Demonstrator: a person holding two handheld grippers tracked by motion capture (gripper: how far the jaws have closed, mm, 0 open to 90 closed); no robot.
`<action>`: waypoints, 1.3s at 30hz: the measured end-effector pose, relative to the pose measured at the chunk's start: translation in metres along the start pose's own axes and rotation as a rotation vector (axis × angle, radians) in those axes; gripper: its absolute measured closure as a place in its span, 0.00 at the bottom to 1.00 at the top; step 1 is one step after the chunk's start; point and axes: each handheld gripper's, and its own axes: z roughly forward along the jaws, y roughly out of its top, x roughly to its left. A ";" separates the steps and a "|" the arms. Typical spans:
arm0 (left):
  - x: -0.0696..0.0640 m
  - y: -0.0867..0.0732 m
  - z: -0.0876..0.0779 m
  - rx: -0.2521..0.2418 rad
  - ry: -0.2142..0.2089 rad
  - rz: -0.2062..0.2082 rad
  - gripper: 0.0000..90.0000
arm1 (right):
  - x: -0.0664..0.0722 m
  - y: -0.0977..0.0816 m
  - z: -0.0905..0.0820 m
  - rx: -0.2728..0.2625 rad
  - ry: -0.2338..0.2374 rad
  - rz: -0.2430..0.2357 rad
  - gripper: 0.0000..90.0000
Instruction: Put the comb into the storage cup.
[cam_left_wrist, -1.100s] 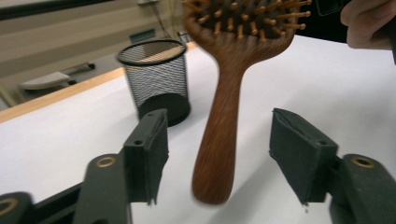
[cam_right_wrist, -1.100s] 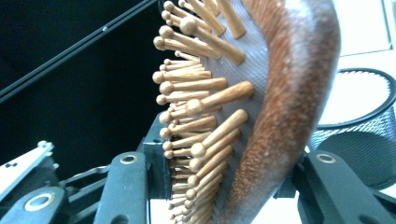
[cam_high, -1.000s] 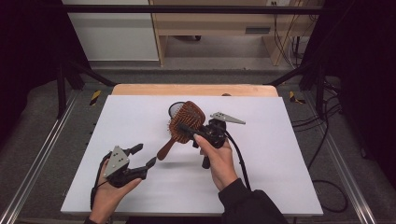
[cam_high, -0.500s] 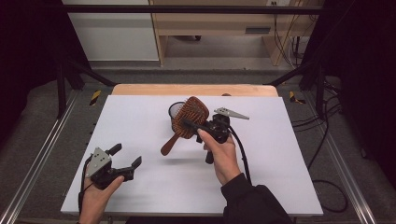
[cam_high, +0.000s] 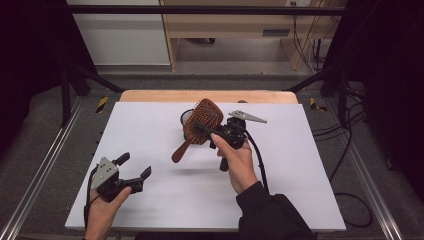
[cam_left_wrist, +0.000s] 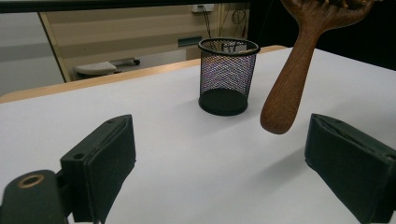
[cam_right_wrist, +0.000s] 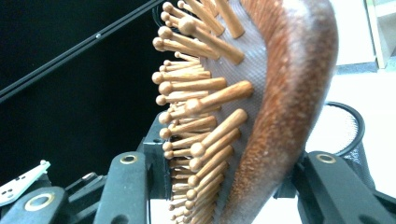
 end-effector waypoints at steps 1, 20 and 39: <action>0.000 0.000 0.000 0.002 0.000 0.000 0.10 | 0.001 0.001 0.001 0.002 0.000 0.002 0.58; -0.004 0.000 0.003 0.011 -0.012 0.023 0.02 | 0.009 0.019 0.004 -0.020 0.013 -0.008 0.58; -0.005 -0.001 0.003 0.015 -0.020 0.029 0.03 | 0.010 0.035 0.007 -0.040 0.016 -0.002 0.58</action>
